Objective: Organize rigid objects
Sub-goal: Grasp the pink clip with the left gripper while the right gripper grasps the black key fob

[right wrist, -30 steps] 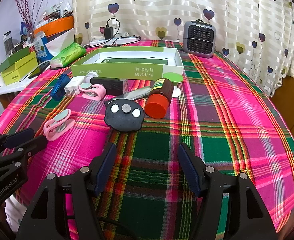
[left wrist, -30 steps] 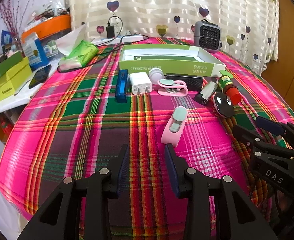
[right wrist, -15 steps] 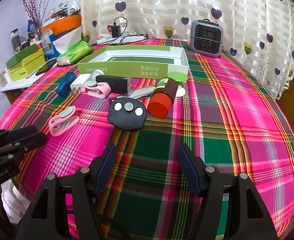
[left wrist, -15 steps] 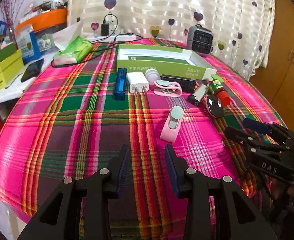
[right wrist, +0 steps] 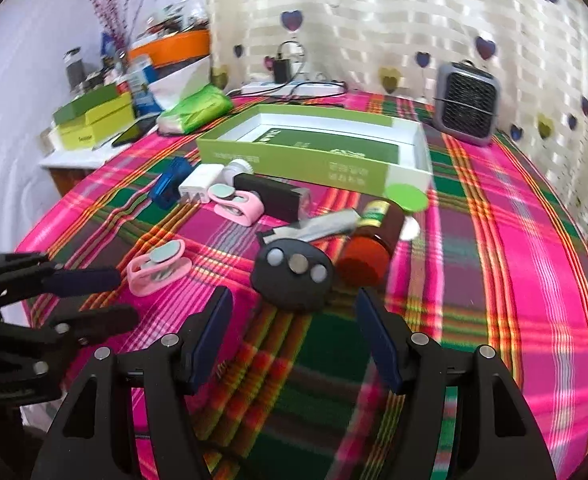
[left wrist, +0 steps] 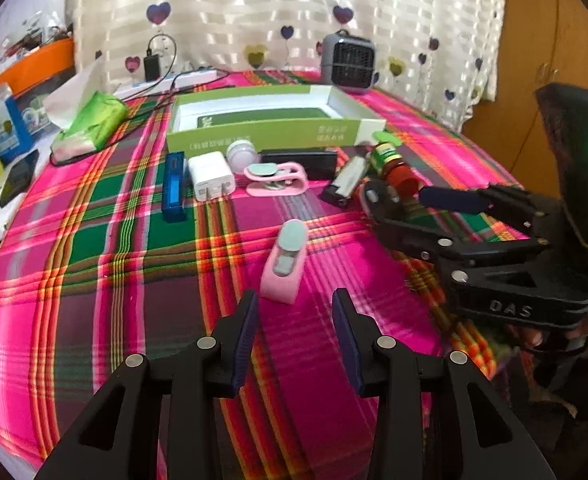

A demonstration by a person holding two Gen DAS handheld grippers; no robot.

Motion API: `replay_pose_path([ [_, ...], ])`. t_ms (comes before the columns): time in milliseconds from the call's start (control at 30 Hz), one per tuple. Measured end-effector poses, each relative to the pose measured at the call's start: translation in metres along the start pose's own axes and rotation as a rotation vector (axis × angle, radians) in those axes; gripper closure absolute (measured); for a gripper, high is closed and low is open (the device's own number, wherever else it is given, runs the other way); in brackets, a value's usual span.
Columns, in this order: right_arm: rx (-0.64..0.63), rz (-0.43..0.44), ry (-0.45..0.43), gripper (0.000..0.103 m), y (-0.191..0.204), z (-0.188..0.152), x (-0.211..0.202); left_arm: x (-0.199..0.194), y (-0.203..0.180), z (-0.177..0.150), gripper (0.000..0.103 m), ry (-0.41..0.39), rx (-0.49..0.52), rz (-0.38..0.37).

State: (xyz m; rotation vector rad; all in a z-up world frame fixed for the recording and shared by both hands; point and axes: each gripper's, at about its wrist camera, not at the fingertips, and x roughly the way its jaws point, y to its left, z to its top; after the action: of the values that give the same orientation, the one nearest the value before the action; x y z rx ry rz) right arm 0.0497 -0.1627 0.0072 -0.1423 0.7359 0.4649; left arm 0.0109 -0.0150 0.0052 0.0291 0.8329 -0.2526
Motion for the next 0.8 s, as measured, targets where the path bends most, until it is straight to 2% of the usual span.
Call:
replay_pose_path([
  [100,-0.057,-0.005,0.019,0.038,0.005,0.006,0.007,0.005,0.004,0.005,0.066,0.000,-0.008,0.013],
  [333,-0.094,-0.012,0.092,0.039,0.002,0.015,0.025,0.017,0.006,0.017,0.066,0.008,0.016,0.017],
  [567,-0.067,0.016,0.104,0.039,-0.003,0.017,0.030,0.022,0.008,0.023,0.066,0.012,0.013,0.030],
  [633,-0.065,0.018,0.102,0.042,-0.003,0.017,0.029,0.022,0.009,0.023,0.066,0.013,0.009,0.023],
  [667,-0.064,0.019,0.103,0.048,-0.003,0.017,0.029,0.022,0.009,0.023,0.066,0.012,0.005,0.020],
  [700,-0.058,0.023,0.100,0.053,-0.003,0.017,0.029,0.022,0.010,0.023,0.067,0.012,-0.001,0.016],
  [800,-0.042,0.013,0.096,0.053,-0.004,0.017,0.028,0.021,0.013,0.023,0.079,0.013,-0.013,0.008],
])
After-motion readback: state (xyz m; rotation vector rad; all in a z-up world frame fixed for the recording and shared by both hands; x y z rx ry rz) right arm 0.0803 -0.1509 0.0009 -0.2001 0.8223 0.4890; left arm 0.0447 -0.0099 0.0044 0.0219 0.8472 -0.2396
